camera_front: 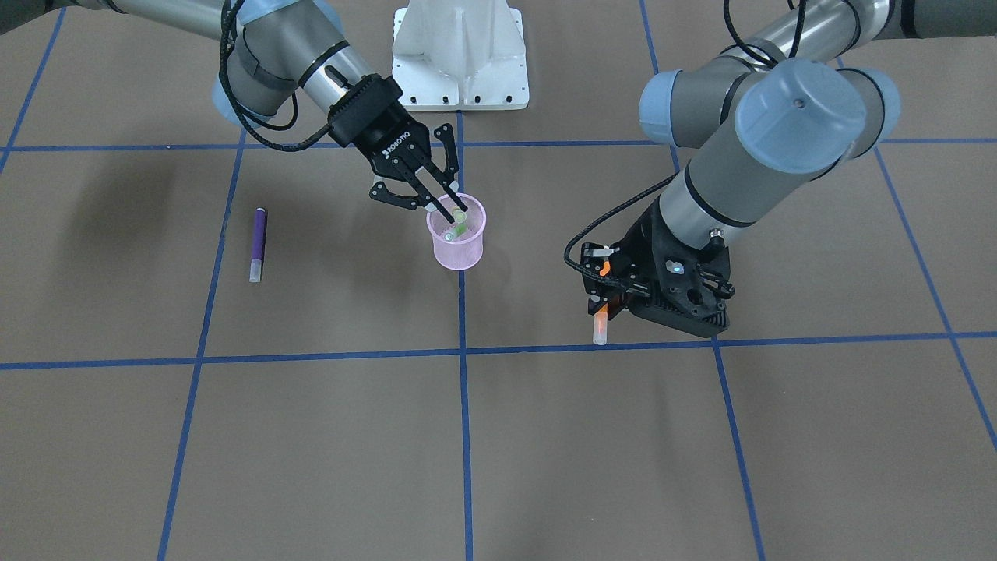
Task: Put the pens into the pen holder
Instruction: 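Lower the yellow highlighter into the lilac cup with the right gripper, then open the right gripper and raise it away from the cup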
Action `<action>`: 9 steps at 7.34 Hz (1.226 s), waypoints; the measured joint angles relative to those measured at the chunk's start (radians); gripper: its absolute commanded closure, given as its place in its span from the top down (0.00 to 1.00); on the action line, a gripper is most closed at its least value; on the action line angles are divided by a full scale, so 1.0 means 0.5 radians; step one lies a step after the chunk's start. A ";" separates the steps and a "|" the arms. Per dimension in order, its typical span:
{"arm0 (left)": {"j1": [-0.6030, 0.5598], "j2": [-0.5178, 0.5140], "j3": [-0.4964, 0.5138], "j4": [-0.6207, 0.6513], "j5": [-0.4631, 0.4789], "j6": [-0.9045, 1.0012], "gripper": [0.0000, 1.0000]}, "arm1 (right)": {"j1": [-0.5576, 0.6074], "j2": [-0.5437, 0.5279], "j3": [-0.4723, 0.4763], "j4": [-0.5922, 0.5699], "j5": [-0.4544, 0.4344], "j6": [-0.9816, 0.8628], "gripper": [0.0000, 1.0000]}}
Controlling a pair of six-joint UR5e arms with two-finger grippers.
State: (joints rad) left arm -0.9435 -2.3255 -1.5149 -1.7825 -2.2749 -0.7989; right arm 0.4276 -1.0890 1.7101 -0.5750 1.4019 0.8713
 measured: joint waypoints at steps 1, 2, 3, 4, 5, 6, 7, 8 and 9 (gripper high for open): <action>0.000 0.000 0.003 0.000 0.000 0.001 0.00 | -0.028 0.002 -0.027 0.006 -0.026 0.000 0.00; 0.001 0.000 0.004 -0.001 0.000 0.002 0.00 | -0.057 0.005 -0.051 0.007 -0.066 -0.001 0.00; 0.002 0.000 0.005 -0.002 0.000 0.002 0.00 | -0.079 0.006 -0.072 0.007 -0.099 -0.001 0.00; 0.003 0.000 0.005 -0.003 0.000 0.002 0.00 | -0.095 0.008 -0.086 0.006 -0.115 -0.001 0.50; 0.004 0.000 0.005 -0.003 0.000 0.003 0.00 | -0.103 0.013 -0.091 0.006 -0.122 0.002 0.99; 0.005 -0.001 0.005 -0.002 0.000 0.003 0.00 | -0.107 0.024 -0.092 0.009 -0.128 0.010 1.00; 0.006 -0.006 0.005 -0.001 0.000 0.003 0.00 | -0.110 0.037 -0.093 0.010 -0.131 0.018 1.00; 0.006 -0.012 0.004 0.000 0.000 0.003 0.00 | -0.111 0.043 -0.086 0.010 -0.131 0.024 1.00; 0.006 -0.022 -0.002 0.000 0.001 0.002 0.00 | -0.105 0.044 -0.069 0.002 -0.125 0.052 1.00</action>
State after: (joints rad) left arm -0.9404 -2.3366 -1.5158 -1.7826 -2.2745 -0.7980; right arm 0.3750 -1.0668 1.6757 -0.5740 1.3392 0.8971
